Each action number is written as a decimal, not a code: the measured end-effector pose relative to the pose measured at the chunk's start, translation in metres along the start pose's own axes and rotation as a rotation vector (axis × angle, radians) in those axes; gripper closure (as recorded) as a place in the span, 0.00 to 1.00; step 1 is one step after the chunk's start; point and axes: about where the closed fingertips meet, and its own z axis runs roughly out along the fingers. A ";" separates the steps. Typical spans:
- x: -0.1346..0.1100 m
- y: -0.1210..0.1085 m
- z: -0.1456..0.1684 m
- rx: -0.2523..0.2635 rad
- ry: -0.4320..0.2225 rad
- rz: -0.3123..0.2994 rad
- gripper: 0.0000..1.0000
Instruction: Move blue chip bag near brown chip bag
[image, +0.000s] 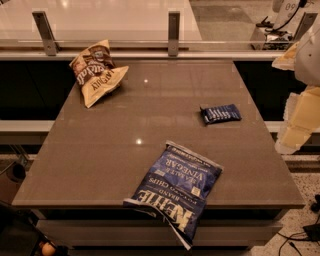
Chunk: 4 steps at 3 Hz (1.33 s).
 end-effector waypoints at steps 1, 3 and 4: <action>0.000 0.000 0.000 0.000 0.000 0.000 0.00; -0.010 0.011 0.044 -0.073 0.003 -0.015 0.00; -0.018 0.024 0.087 -0.115 0.007 -0.004 0.00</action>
Offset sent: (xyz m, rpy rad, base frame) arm 0.0045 0.0097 -0.0255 0.0204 0.0593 0.0320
